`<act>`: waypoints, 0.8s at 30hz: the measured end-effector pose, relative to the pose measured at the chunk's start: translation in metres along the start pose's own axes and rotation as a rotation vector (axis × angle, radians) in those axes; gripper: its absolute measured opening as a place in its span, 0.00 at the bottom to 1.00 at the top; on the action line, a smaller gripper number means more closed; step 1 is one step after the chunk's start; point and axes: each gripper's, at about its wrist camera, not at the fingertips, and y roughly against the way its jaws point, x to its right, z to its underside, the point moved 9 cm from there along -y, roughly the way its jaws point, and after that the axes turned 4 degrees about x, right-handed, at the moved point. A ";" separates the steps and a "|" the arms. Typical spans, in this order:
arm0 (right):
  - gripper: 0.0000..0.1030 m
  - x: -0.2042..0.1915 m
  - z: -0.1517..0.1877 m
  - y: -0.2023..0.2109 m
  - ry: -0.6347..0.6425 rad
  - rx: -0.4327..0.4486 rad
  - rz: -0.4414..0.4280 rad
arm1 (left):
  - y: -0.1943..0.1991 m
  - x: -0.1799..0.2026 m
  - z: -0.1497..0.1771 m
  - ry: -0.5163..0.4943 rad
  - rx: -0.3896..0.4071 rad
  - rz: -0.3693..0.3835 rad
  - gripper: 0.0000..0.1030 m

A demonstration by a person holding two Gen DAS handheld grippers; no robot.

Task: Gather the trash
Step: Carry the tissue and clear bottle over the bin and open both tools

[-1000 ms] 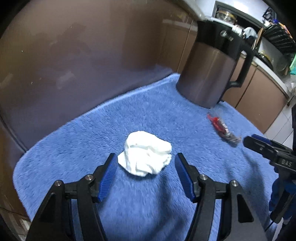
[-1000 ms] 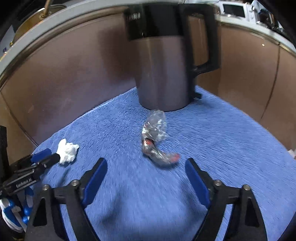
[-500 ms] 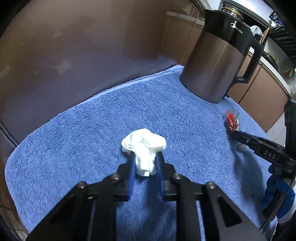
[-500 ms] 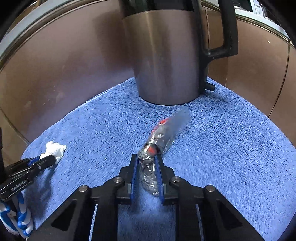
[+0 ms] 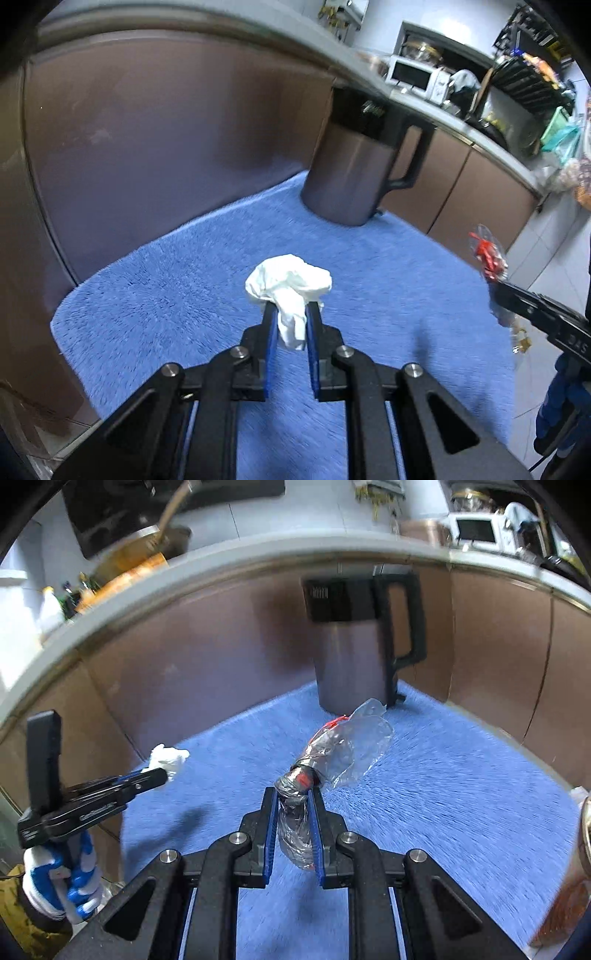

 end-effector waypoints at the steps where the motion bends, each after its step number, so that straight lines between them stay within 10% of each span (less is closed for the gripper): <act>1: 0.15 -0.002 -0.001 0.013 -0.001 0.018 0.002 | 0.011 0.006 -0.001 -0.007 0.012 0.008 0.13; 13: 0.15 0.033 0.018 0.195 -0.050 0.216 0.174 | 0.088 0.124 0.005 -0.121 0.083 0.174 0.13; 24: 0.15 0.117 0.099 0.298 -0.221 0.235 0.412 | 0.088 0.300 0.061 -0.327 -0.026 0.392 0.13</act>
